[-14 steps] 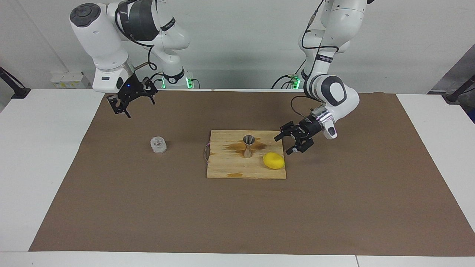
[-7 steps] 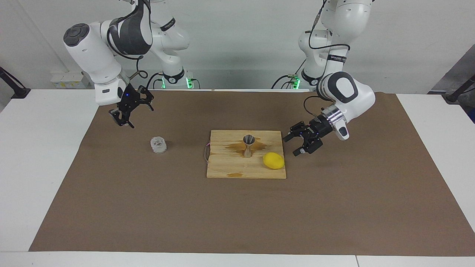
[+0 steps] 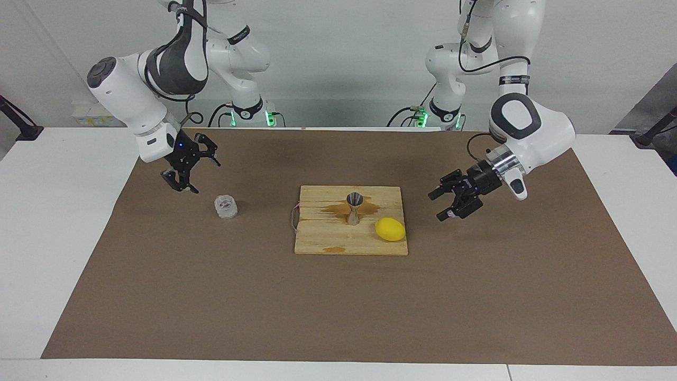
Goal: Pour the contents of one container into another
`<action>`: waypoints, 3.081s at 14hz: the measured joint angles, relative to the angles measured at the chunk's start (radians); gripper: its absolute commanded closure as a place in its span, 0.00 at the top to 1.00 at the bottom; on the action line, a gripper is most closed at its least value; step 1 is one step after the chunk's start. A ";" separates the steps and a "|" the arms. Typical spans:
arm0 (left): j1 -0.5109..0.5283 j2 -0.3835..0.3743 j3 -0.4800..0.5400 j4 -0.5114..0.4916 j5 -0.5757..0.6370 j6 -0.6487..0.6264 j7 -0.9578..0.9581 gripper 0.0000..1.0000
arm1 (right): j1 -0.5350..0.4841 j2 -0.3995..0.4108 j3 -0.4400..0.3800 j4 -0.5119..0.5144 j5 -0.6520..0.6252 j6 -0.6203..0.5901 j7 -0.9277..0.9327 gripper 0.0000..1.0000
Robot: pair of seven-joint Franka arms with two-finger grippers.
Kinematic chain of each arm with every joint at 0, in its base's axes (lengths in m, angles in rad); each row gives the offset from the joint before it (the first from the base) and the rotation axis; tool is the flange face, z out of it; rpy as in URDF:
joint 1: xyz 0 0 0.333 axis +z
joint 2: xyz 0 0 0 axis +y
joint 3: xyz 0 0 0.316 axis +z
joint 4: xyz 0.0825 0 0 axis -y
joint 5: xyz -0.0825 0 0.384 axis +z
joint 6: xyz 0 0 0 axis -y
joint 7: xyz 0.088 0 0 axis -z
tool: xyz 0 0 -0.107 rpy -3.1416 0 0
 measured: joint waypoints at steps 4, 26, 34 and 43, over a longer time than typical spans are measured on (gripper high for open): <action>0.073 0.005 0.001 0.137 0.240 -0.132 -0.059 1.00 | -0.017 0.004 0.000 -0.072 0.055 0.076 -0.104 1.00; 0.111 0.056 -0.018 0.465 0.952 -0.219 0.647 1.00 | -0.082 0.164 0.001 -0.251 0.438 0.273 -0.727 1.00; 0.110 -0.004 -0.031 0.484 1.039 -0.386 0.874 1.00 | -0.081 0.211 0.002 -0.255 0.547 0.305 -0.840 1.00; 0.027 -0.063 -0.013 0.484 1.056 -0.504 0.880 1.00 | -0.066 0.240 0.004 -0.260 0.614 0.325 -0.880 1.00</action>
